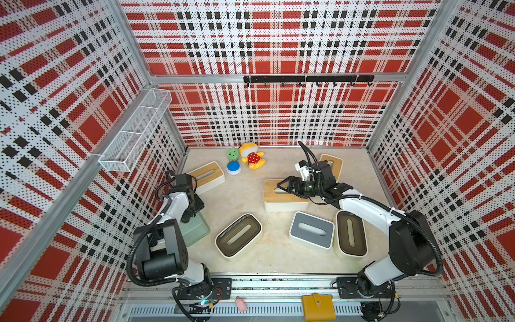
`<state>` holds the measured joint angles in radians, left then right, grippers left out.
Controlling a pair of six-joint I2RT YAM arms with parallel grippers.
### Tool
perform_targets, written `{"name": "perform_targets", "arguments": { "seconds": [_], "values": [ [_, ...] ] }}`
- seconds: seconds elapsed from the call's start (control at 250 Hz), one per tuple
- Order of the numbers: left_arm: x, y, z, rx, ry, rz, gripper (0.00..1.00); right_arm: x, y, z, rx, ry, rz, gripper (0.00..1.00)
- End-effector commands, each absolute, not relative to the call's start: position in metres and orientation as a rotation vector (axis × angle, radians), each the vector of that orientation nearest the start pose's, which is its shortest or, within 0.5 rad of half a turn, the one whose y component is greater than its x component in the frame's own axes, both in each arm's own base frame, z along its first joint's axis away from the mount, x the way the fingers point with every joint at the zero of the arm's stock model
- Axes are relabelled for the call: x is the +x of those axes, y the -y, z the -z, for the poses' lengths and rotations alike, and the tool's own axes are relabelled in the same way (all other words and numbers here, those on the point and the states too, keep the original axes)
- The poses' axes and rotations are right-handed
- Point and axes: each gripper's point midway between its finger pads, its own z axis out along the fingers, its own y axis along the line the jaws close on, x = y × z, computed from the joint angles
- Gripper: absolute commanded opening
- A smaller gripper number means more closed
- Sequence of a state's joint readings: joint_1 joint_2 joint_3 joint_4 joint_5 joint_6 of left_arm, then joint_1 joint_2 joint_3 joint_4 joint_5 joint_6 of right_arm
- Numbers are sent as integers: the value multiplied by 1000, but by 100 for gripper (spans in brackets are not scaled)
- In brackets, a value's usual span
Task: Stack the tissue boxes
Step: Pick up the tissue box from the center of the board.
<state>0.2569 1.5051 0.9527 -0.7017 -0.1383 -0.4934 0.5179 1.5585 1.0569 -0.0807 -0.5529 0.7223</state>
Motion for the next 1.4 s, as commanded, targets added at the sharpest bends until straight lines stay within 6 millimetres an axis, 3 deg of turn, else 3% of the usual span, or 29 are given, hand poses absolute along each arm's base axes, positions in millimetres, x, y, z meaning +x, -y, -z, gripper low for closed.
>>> {"name": "perform_targets", "arguments": {
  "seconds": [0.0, 0.368, 0.644, 1.092, 1.248, 1.396],
  "values": [
    [317, -110, -73, -1074, -2549, -128, 50, 343, -303, -196, -140, -2301, -1283, 100],
    [315, -107, -83, -1058, -2517, -124, 33, 341, -303, -191, -151, -2315, -1282, 100],
    [312, -101, -98, -1015, -2503, -104, 32, 341, -303, -195, -167, -2309, -1272, 100],
    [326, -58, -185, -661, -2409, 78, 31, 357, -276, -217, -147, -2265, -1180, 100],
    [340, -39, -219, -501, -2365, 135, 30, 376, -240, -227, -73, -2252, -1099, 100],
    [354, -4, -246, -258, -2339, 160, 30, 386, -212, -245, -18, -2203, -1059, 100]
  ]
}}
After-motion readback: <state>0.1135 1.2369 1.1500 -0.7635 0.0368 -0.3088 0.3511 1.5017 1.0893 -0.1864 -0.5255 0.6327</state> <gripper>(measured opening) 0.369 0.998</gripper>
